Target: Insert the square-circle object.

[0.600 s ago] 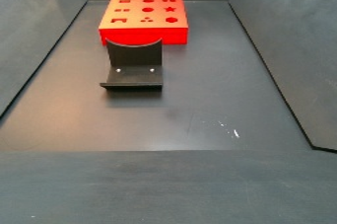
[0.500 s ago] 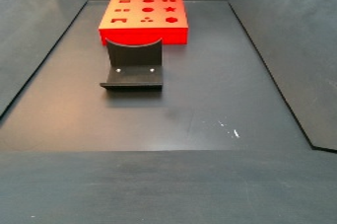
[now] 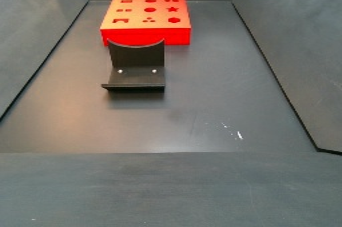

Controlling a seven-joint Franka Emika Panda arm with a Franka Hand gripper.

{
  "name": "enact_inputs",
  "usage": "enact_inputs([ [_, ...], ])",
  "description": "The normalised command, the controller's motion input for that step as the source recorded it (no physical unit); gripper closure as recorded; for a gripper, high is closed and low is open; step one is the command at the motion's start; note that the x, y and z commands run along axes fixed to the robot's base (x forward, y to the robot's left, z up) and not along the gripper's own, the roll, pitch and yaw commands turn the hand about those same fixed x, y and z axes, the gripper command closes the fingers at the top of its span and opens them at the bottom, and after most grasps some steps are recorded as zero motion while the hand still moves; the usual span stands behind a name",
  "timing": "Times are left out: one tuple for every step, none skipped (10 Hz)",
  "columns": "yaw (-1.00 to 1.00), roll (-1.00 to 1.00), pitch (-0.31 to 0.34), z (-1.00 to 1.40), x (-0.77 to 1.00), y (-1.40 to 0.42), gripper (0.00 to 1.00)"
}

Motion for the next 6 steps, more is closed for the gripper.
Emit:
enact_inputs([
  [-0.22, -0.18, -0.146, -0.45, 0.23, -0.49, 1.0],
  [-0.37, -0.04, -0.187, -0.65, 0.15, -0.5, 1.0],
  [-0.45, 0.0, -0.151, -0.67, 0.22, -0.47, 1.0],
  [-0.53, 0.0, -0.023, -0.61, 0.3, -0.44, 1.0],
  [-0.43, 0.22, 0.076, -0.24, 0.19, -0.45, 1.0],
  [-0.12, 0.35, 0.223, 0.0, 0.07, -0.5, 1.0],
])
